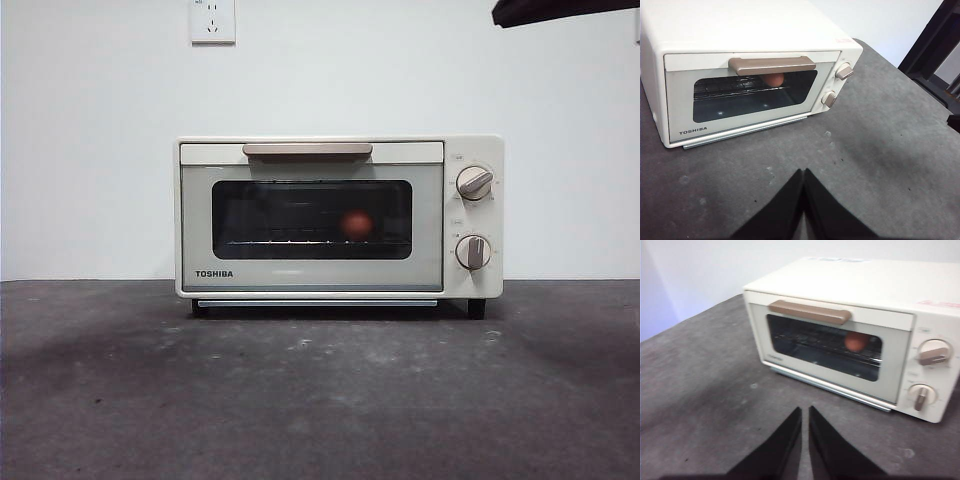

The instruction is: Eggoven

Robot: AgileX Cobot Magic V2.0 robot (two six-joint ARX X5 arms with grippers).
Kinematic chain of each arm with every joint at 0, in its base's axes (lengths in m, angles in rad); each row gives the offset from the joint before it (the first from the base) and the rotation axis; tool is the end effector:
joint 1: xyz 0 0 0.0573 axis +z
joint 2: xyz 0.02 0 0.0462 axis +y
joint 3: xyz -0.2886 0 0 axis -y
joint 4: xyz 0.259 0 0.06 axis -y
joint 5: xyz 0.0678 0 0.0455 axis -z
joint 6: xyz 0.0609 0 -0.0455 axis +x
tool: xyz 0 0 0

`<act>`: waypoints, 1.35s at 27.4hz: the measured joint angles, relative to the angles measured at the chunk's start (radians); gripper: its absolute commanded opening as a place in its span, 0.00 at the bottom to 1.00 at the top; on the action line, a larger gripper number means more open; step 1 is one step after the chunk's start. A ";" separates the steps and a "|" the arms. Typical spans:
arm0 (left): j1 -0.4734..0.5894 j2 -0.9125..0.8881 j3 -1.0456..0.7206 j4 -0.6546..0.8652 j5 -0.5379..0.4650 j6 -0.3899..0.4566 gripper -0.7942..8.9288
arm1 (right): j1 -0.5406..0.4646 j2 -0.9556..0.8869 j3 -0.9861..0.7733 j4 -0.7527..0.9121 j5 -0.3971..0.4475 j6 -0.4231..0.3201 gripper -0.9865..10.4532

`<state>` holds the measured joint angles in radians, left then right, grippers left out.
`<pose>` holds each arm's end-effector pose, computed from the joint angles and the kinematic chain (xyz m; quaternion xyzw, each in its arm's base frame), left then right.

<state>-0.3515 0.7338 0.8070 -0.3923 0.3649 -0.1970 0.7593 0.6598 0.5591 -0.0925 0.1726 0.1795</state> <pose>0.1596 -0.0817 0.3364 -0.0920 0.1921 -0.3288 0.9200 0.1386 0.1171 0.2895 0.0422 0.1116 0.2789 0.9529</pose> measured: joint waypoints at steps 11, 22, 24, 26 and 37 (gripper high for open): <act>0.000 0.000 0.000 0.008 0.000 0.000 0.09 | 0.000 -0.006 0.000 0.000 0.015 0.000 0.09; 0.068 -0.039 -0.001 0.034 -0.001 0.177 0.09 | 0.000 -0.007 0.000 0.001 0.015 0.000 0.09; 0.135 -0.075 -0.018 0.097 -0.003 0.211 0.09 | 0.000 -0.007 0.000 0.000 0.015 0.000 0.09; 0.205 -0.124 -0.058 0.161 -0.007 0.229 0.09 | 0.000 -0.007 0.000 0.000 0.015 0.000 0.09; 0.314 -0.488 -0.511 0.442 -0.390 0.209 0.09 | 0.000 -0.007 0.000 0.001 0.015 0.000 0.09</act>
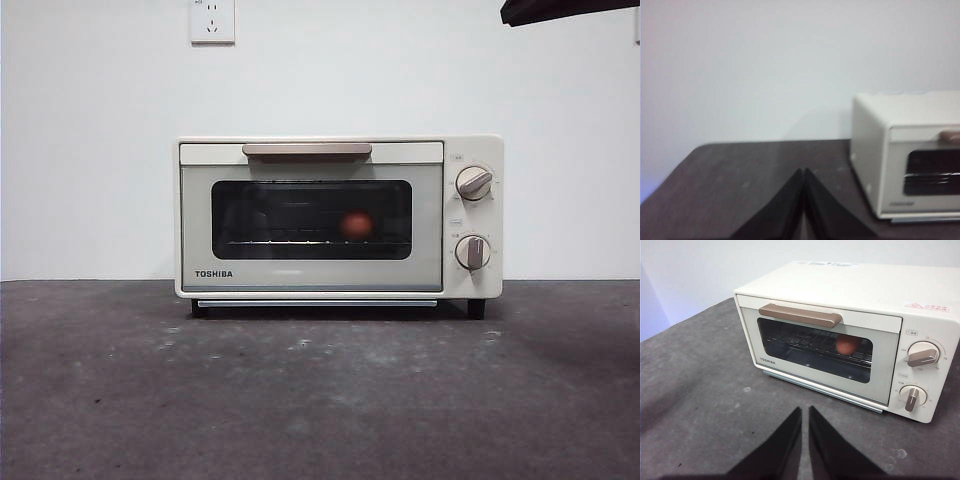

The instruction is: Eggoven

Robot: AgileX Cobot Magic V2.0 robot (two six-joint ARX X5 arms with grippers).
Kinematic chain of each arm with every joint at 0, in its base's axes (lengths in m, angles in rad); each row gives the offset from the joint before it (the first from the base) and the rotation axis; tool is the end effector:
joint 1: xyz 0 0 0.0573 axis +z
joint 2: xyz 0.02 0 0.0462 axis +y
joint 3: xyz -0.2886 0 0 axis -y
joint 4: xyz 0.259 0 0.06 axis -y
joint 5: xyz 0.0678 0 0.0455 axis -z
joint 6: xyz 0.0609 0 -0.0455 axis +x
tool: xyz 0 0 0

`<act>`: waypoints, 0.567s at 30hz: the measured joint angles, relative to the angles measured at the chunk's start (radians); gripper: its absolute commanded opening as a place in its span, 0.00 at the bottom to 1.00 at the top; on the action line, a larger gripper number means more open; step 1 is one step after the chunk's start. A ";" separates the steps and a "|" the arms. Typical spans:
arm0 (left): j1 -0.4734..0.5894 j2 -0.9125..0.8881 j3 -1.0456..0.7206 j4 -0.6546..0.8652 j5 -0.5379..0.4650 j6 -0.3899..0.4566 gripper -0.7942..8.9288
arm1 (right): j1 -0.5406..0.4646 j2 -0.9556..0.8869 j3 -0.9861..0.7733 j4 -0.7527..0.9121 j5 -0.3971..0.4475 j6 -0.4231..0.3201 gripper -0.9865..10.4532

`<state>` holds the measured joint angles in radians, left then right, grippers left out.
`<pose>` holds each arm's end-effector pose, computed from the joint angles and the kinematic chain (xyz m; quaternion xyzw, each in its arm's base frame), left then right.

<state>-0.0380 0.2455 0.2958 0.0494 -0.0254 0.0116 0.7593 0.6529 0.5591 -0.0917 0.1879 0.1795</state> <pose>0.1237 -0.0032 0.2594 0.0042 -0.0498 -0.0060 0.9987 0.1382 0.1154 0.2908 0.0436 0.1072 0.2721 0.9553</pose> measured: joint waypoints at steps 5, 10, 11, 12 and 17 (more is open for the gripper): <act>0.016 -0.125 -0.127 -0.005 -0.003 -0.011 0.09 | 0.000 0.000 0.000 0.003 0.000 0.000 0.09; 0.026 -0.188 -0.193 -0.090 -0.002 -0.011 0.09 | 0.000 0.000 0.000 0.006 0.000 0.000 0.09; 0.029 -0.199 -0.203 -0.113 -0.003 -0.011 0.09 | 0.000 0.000 0.000 0.006 0.000 0.000 0.09; 0.031 -0.208 -0.211 -0.130 -0.003 -0.012 0.09 | 0.000 0.000 0.000 0.006 0.000 0.000 0.09; 0.031 -0.242 -0.262 -0.167 -0.003 -0.027 0.09 | 0.000 0.000 0.000 0.007 0.000 0.000 0.09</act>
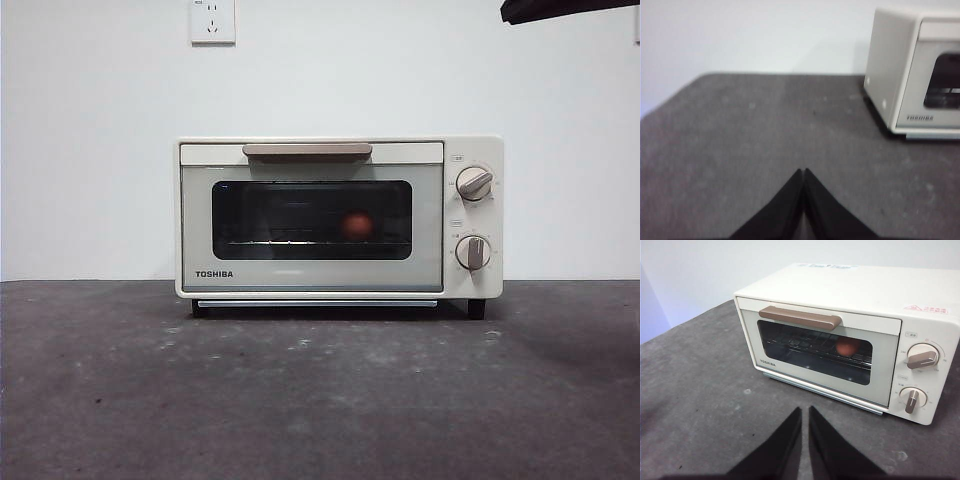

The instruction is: Eggoven

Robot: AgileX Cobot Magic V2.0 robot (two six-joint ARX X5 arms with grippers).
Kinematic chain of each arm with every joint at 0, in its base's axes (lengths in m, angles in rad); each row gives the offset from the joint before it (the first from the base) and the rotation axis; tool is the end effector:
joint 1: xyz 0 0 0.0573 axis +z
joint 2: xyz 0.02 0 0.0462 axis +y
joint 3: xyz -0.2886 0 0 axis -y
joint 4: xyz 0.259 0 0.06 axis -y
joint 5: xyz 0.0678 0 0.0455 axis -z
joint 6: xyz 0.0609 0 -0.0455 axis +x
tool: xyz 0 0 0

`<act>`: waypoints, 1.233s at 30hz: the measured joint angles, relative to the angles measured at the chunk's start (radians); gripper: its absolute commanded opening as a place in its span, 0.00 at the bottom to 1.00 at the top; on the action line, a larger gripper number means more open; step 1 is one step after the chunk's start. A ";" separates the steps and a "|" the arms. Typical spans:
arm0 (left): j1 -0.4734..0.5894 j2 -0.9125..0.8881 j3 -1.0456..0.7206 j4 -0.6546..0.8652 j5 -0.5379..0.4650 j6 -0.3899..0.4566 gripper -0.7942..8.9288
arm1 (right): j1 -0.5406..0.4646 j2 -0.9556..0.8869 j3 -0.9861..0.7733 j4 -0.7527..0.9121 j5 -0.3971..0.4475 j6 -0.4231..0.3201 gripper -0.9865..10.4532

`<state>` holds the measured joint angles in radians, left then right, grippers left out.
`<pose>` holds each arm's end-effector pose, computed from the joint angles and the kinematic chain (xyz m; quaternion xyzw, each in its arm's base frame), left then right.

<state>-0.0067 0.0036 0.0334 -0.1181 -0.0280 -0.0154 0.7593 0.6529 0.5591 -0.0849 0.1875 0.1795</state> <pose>0.1167 0.0009 0.1609 -0.0069 0.0440 0.0110 0.9989 0.1383 0.1156 0.2916 0.0451 0.1043 0.2726 0.9554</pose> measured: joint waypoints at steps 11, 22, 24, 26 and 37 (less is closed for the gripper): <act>0.000 0.001 -0.002 -0.065 0.000 -0.065 0.09 | 0.000 0.000 0.000 0.000 0.000 0.000 0.09; 0.000 0.001 -0.002 -0.064 0.000 -0.077 0.09 | 0.000 0.000 0.000 0.000 0.000 0.000 0.09; 0.000 0.001 -0.002 -0.065 0.000 -0.077 0.09 | 0.000 0.000 0.000 0.000 0.000 0.000 0.09; 0.000 0.001 -0.002 -0.064 0.000 -0.077 0.09 | 0.000 0.000 0.000 0.000 0.000 0.000 0.09; 0.000 0.001 -0.002 -0.064 0.000 -0.077 0.09 | -0.105 -0.078 -0.005 0.018 -0.030 -0.077 0.09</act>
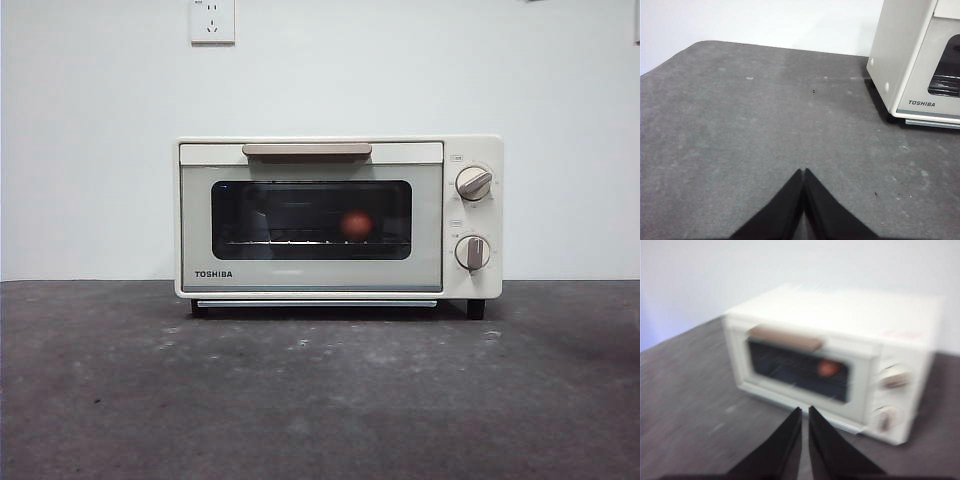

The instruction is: Eggoven

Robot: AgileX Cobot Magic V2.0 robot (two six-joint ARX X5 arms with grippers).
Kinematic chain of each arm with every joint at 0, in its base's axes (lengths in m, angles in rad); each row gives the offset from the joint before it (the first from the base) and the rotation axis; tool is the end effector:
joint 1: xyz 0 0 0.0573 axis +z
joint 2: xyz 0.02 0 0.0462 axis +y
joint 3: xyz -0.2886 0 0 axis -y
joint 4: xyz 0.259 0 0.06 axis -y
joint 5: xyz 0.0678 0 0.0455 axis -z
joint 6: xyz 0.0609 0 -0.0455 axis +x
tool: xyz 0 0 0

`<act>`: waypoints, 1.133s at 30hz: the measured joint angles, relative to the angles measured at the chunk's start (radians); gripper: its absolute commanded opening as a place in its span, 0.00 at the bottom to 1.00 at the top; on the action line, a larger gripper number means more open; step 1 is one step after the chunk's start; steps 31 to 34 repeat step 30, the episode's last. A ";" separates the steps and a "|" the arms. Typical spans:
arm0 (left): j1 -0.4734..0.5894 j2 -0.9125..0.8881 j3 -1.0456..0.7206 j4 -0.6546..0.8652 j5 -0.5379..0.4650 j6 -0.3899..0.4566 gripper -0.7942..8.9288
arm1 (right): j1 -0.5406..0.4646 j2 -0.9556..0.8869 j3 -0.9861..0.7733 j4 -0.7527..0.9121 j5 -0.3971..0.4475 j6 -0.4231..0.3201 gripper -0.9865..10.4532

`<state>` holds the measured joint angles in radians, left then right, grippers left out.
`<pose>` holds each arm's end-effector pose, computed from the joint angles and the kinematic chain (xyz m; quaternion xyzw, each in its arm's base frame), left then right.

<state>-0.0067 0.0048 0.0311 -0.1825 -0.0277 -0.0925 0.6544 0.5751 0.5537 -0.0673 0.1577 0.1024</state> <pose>0.1159 0.0009 0.1517 -0.0447 0.0774 0.0141 0.9959 0.1371 0.0931 0.3036 0.0321 0.0532 0.2432 0.9680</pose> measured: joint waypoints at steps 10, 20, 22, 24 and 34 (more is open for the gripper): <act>0.000 0.000 0.000 0.000 0.000 0.000 0.09 | -0.455 -0.185 -0.154 0.004 -0.225 -0.046 0.09; 0.000 0.000 0.000 0.000 0.000 0.000 0.09 | -0.651 -0.470 -0.428 0.100 -0.228 -0.074 0.09; 0.000 0.000 0.000 0.000 0.000 0.000 0.09 | -0.661 -0.504 -0.465 0.108 -0.227 -0.073 0.09; 0.000 0.000 0.000 0.000 0.000 0.000 0.09 | -0.665 -0.528 -0.498 0.109 -0.228 -0.073 0.09; 0.000 0.000 0.000 0.000 0.000 0.000 0.09 | -0.669 -0.561 -0.538 0.042 -0.229 -0.073 0.09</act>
